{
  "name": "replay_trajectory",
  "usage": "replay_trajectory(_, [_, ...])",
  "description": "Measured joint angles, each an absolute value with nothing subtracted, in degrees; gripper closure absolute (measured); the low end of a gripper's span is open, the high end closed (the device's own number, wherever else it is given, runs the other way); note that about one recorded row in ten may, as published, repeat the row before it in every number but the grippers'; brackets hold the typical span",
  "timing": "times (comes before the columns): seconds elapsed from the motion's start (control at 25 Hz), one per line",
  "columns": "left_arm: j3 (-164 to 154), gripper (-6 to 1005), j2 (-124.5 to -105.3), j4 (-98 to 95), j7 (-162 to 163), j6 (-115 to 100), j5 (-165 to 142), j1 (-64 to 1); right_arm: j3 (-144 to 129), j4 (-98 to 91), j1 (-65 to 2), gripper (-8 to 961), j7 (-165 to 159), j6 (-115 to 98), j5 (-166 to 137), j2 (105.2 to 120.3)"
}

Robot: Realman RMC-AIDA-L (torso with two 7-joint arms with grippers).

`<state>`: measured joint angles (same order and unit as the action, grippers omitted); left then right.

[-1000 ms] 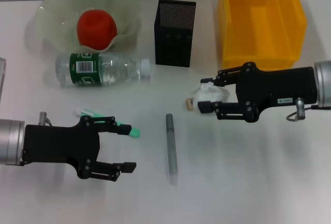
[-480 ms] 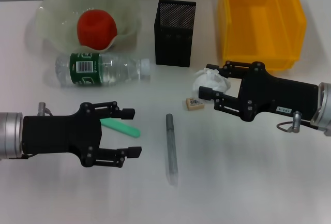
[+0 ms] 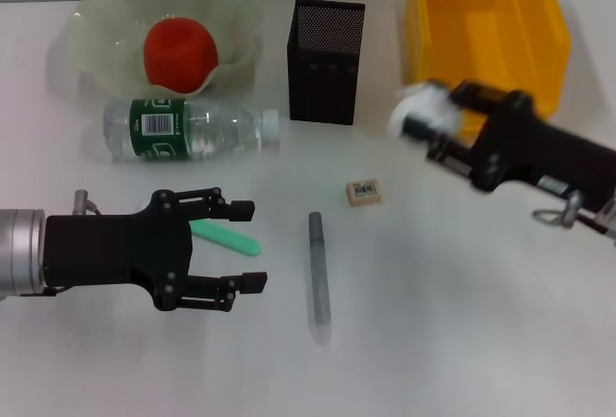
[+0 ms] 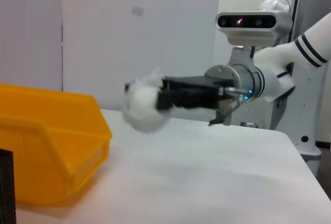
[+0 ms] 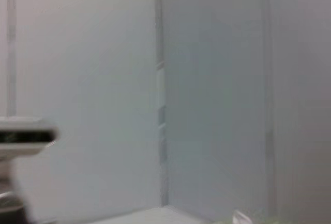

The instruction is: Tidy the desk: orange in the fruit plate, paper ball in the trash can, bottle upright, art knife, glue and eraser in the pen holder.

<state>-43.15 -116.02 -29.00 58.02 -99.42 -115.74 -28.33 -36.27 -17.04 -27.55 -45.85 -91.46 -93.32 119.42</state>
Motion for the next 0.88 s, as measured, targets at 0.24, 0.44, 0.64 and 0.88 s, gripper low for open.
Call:
replay_trajectory(0.24, [-43.2,187,-116.17,-29.0,58.1,-99.4,-115.7,-28.4,-33.2,-14.1,-26.3,457,-40.2,-89.3,-85.7,119.40])
replay_trajectory(0.44, [-43.2,186,-116.30,-29.0,58.2,-99.4,-115.7,-28.4,-32.9,-12.1,-27.2,450,-37.3,-83.5,-78.3,119.50])
replay_trajectory(0.64, [-43.2,186,-116.35,-29.0,58.3,-99.5,-115.8,-28.3,-32.9,-11.0,-29.4,443,-35.6,-76.9,-73.2,119.55])
replay_trajectory(0.88, [-43.2,186,-116.40,-29.0,58.5,-99.7,-115.8,-28.3,-33.1,-10.9,-31.7,435,-35.4,-71.5,-72.6,119.38])
